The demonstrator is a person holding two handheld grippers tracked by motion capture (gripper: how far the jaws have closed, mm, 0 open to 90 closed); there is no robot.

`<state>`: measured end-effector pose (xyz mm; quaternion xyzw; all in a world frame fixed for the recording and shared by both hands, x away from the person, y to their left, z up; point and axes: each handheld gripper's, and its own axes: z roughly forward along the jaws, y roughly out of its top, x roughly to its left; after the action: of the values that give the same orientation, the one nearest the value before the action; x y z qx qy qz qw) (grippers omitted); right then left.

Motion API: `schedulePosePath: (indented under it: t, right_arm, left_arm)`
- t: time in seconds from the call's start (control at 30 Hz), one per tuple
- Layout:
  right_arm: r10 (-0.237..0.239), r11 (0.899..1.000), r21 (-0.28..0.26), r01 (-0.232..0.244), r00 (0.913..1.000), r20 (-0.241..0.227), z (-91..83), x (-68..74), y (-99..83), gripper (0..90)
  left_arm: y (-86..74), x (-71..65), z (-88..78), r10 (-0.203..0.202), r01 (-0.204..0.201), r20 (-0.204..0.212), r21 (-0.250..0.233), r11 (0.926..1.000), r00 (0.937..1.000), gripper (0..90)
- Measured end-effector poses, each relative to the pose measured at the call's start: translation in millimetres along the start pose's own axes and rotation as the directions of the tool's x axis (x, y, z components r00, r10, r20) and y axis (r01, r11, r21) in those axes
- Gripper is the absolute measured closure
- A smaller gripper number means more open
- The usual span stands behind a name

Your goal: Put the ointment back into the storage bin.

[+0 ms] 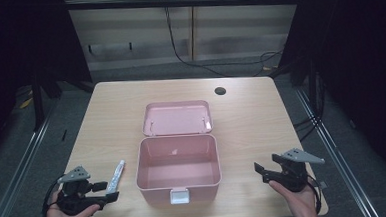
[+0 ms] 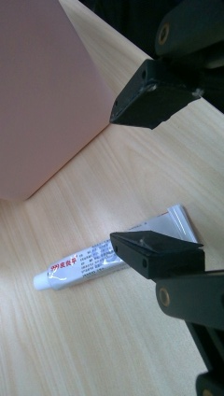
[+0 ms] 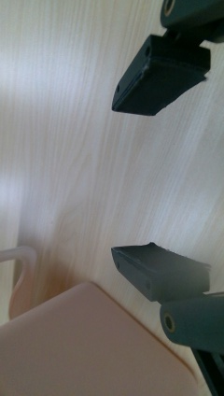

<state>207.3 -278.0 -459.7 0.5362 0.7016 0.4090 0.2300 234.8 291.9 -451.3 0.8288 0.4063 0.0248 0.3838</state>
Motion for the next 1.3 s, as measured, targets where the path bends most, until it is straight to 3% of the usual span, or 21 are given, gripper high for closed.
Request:
schedulePosePath:
  t: [0.33, 0.5, 0.6, 0.77, 0.9, 1.13, 1.2, 1.23, 1.3]
  right_arm:
    - [-0.015, 1.0, -0.015, 0.014, 0.9988, -0.047, -5.5, 8.7, 0.6, 28.8]
    - [0.007, 1.0, -0.005, -0.007, 0.9984, -0.056, -9.5, 9.8, -1.2, 29.8]
    - [0.013, 1.0, 0.021, -0.012, 0.998, -0.062, -11.2, 10.5, -0.7, 31.8]
    - [-0.016, 0.999, 0.037, 0.019, 0.9967, -0.079, -13.3, 14.8, 2.1, 32.0]
    - [-0.007, 0.999, 0.042, 0.011, 0.9956, -0.093, -14.9, 15.5, 3.2, 32.1]
    - [-0.008, 0.999, 0.036, 0.012, 0.9942, -0.108, -24.4, 12.3, 2.1, 31.9]
    - [0.014, 1.0, 0.017, -0.012, 0.9936, -0.112, -27.6, 8.5, 1.0, 32.3]
    - [0.024, 1.0, 0.017, -0.022, 0.9931, -0.114, -27.8, 8.2, 1.3, 32.4]
    - [0.02, 1.0, 0.023, -0.017, 0.9922, -0.123, -26.7, 8.9, 1.1, 32.4]
  left_arm:
    - [3.0, -3.4, 2.2, -0.008, 0.007, 0.012, 0.018, 0.9998, 0.9999, 42.9]
    - [7.5, -7.3, -0.5, 0.004, -0.004, -0.004, 0.02, 0.9998, 1.0, 43.0]
    - [11.6, -7.9, -3.8, 0.027, -0.026, -0.031, 0.045, 0.9986, 0.9991, 50.0]
    - [17.2, -10.8, -9.6, 0.048, -0.047, -0.022, 0.054, 0.9975, 0.9986, 51.0]
    - [22.3, -15.8, -12.2, 0.063, -0.061, -0.018, 0.066, 0.9959, 0.9979, 51.6]
    - [39.2, -15.0, -11.0, 0.047, -0.044, -0.02, 0.1, 0.994, 0.9987, 53.3]
    - [47.1, -14.9, -11.0, 0.057, -0.054, -0.025, 0.118, 0.9916, 0.998, 53.3]
    - [52.1, -15.8, -11.2, 0.063, -0.057, -0.056, 0.113, 0.992, 0.9964, 52.6]
    - [57.0, -13.8, -10.3, 0.068, -0.062, -0.045, 0.122, 0.9905, 0.9967, 50.9]
